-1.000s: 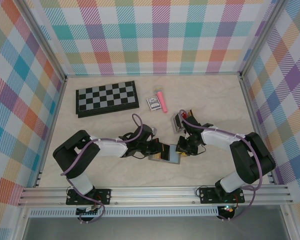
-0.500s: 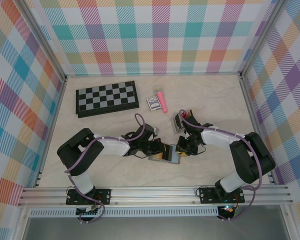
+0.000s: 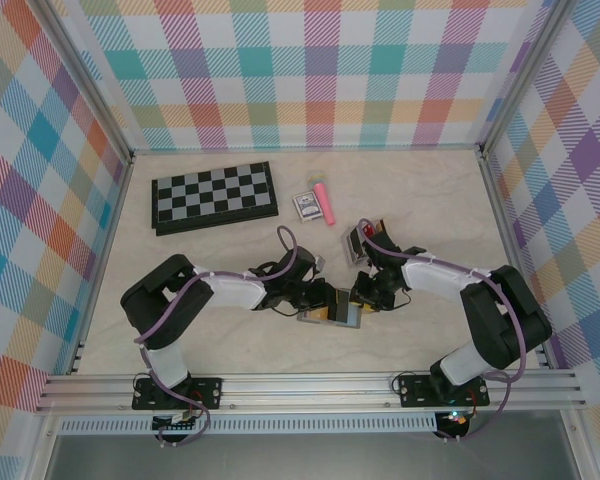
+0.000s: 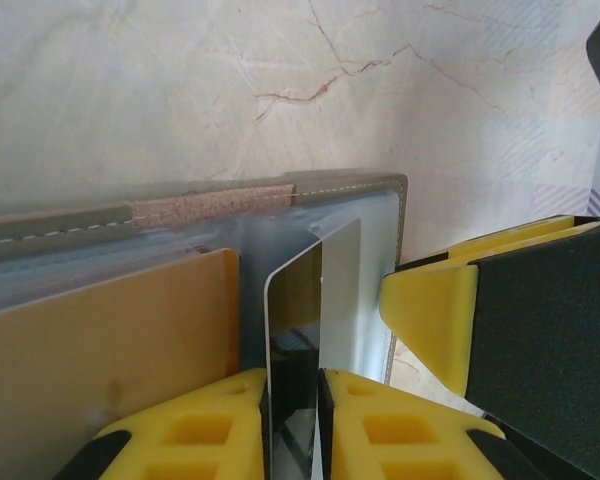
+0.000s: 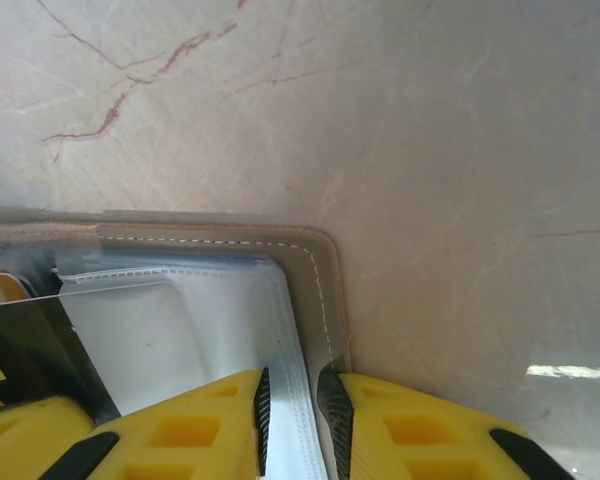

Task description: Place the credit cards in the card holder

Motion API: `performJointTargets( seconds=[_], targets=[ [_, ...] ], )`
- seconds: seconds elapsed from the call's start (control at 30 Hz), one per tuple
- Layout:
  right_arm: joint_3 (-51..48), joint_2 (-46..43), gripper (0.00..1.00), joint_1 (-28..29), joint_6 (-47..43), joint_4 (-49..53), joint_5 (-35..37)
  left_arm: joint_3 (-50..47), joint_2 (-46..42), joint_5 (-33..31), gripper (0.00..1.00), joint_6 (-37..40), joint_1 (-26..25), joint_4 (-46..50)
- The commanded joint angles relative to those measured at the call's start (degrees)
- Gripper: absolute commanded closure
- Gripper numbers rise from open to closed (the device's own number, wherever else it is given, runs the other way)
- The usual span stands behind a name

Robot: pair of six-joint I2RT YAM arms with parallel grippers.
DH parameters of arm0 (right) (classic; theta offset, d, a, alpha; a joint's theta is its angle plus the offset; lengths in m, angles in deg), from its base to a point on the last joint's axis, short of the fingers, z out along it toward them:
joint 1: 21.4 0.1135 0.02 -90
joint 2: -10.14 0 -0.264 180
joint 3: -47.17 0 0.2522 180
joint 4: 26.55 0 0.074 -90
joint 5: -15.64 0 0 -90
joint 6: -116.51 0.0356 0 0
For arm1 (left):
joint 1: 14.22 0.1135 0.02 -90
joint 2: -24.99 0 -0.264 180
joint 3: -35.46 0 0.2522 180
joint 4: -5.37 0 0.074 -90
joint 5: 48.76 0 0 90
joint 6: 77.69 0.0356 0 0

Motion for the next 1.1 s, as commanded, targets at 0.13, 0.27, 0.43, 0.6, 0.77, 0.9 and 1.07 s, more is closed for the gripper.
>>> performJointTargets(
  seconds=[0.13, 0.27, 0.43, 0.6, 0.77, 0.9, 1.07],
  targets=[
    [-1.92, 0.91, 0.73, 0.15, 0.6, 0.01, 4.15, 0.13, -2.82, -2.85, 0.82, 3.45, -1.2, 8.91],
    [-1.83, 1.39, 0.73, 0.15, 0.35, -0.41, 3.45, 0.8, -1.98, -2.1, 0.9, 3.37, -1.26, 8.12],
    [-1.67, 1.59, 0.74, 0.17, 0.34, -0.72, 2.83, 2.93, -0.01, -0.62, 0.96, 3.52, -2.01, 7.58],
    [-2.0, 1.37, 0.74, 0.15, 0.71, -1.12, 2.74, 4.44, 1.64, -0.07, 0.95, 3.71, -2.73, 7.91],
    [-2.05, 1.26, 0.73, 0.15, 1.02, -1.41, 2.57, 5.39, 2.9, 0.41, 0.94, 3.8, -2.96, 7.95],
    [-2.03, 1.31, 0.73, 0.1, 1.13, -1.48, 2.48, 6.08, 3.5, 1.02, 0.92, 3.53, -3.08, 7.61],
    [-1.75, 1.03, 0.73, 0.15, 1.29, -1.05, 2.91, 6.28, 3.05, 0.67, 0.88, 3.78, -3.26, 8.52]
  ],
)
